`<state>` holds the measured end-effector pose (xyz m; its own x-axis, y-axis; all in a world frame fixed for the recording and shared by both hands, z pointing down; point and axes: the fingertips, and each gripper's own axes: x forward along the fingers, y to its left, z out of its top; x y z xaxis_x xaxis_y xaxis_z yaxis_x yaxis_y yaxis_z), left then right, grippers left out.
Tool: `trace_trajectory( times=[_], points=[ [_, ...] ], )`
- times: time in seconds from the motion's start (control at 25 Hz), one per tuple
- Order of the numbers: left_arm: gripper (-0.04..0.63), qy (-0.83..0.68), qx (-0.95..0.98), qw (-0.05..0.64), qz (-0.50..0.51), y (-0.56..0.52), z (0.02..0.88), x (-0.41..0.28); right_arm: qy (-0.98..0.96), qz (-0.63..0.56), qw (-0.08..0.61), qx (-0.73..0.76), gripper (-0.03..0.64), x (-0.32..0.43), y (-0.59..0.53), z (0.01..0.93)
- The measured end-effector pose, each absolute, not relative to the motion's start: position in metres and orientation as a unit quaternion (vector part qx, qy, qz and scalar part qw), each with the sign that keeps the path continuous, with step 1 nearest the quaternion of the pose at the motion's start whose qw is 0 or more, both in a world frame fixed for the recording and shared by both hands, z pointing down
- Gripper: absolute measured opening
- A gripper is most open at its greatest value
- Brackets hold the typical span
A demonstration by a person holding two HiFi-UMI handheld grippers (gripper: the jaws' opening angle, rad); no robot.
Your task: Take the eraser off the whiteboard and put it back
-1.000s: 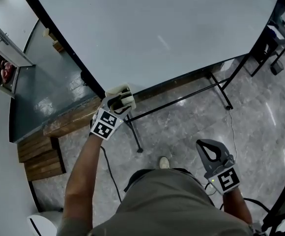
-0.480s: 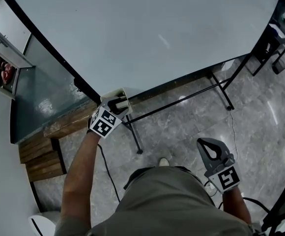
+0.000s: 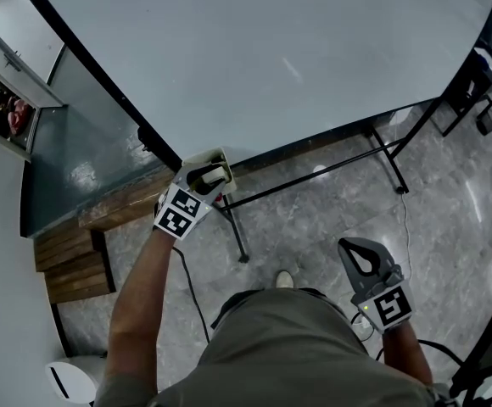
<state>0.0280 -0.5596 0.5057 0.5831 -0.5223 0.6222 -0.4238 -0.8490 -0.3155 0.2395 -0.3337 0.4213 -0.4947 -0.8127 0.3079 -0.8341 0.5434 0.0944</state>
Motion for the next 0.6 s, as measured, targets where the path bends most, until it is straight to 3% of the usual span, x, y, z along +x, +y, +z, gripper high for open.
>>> trace_trajectory(
  times=[0.2, 0.6],
  points=[
    [0.183, 0.314, -0.899, 0.042, -0.304, -0.548, 0.468, 0.006, -0.874, 0.029, 0.163, 0.456, 0.003, 0.216, -0.333, 0.417],
    [0.181, 0.386, -0.901, 0.057, -0.19, -0.479, 0.377, -0.074, -0.904, 0.012, 0.166, 0.393, 0.003, 0.132, -0.326, 0.413]
  ],
)
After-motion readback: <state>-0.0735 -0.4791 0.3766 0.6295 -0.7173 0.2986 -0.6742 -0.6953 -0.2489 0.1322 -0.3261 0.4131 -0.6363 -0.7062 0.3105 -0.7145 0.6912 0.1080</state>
